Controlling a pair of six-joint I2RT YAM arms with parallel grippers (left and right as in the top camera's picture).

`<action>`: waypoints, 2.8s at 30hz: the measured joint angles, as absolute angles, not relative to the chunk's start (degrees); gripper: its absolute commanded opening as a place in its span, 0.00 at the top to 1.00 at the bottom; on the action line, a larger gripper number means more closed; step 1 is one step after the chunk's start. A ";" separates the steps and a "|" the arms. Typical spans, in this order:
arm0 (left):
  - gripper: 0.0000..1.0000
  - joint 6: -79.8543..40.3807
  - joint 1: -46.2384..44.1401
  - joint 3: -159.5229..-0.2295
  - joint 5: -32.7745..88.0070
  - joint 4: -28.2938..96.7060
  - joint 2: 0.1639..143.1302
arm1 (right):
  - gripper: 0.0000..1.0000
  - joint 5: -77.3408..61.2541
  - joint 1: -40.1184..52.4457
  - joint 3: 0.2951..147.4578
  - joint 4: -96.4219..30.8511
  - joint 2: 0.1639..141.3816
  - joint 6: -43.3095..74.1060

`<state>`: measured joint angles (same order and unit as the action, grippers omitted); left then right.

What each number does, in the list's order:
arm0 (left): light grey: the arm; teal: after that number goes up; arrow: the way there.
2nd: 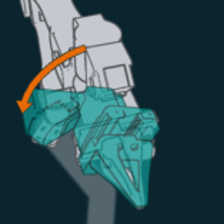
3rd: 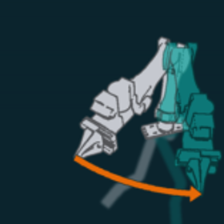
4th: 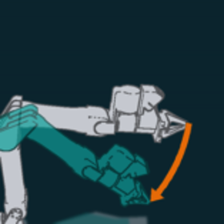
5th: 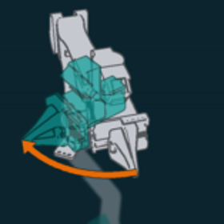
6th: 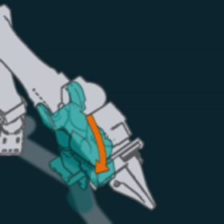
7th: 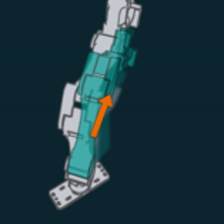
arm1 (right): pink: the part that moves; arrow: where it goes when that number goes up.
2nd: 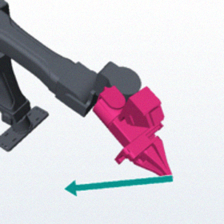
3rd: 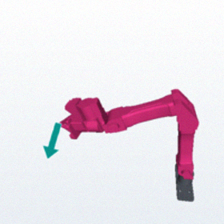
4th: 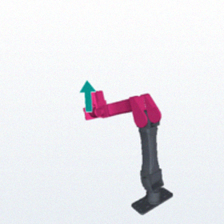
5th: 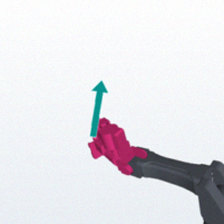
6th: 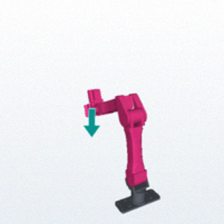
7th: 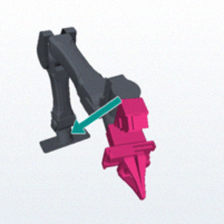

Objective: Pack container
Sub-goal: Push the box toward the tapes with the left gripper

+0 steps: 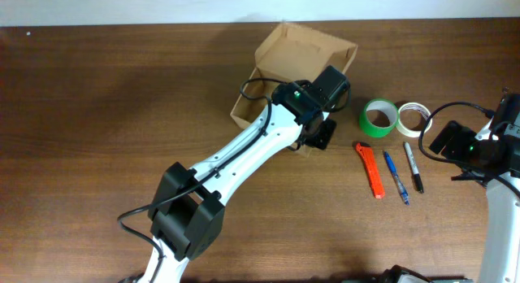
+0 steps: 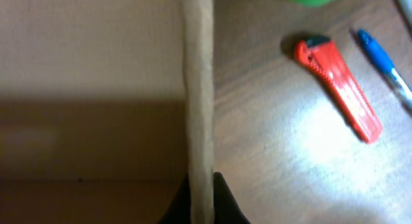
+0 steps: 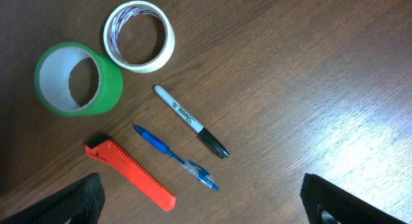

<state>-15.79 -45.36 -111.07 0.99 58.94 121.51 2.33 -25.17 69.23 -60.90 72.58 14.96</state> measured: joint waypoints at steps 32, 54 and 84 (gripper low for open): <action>0.98 -10.07 -40.42 -122.96 3.33 62.94 133.36 | 0.01 2.09 -25.17 69.23 -61.32 72.58 15.00; 0.99 -10.02 -40.71 -122.98 4.73 68.34 134.65 | 0.01 2.02 -25.17 69.23 -61.32 72.58 15.00; 0.35 -7.90 -40.95 -147.33 -1.80 82.59 139.17 | 0.01 0.99 -25.17 69.23 -60.77 72.58 15.03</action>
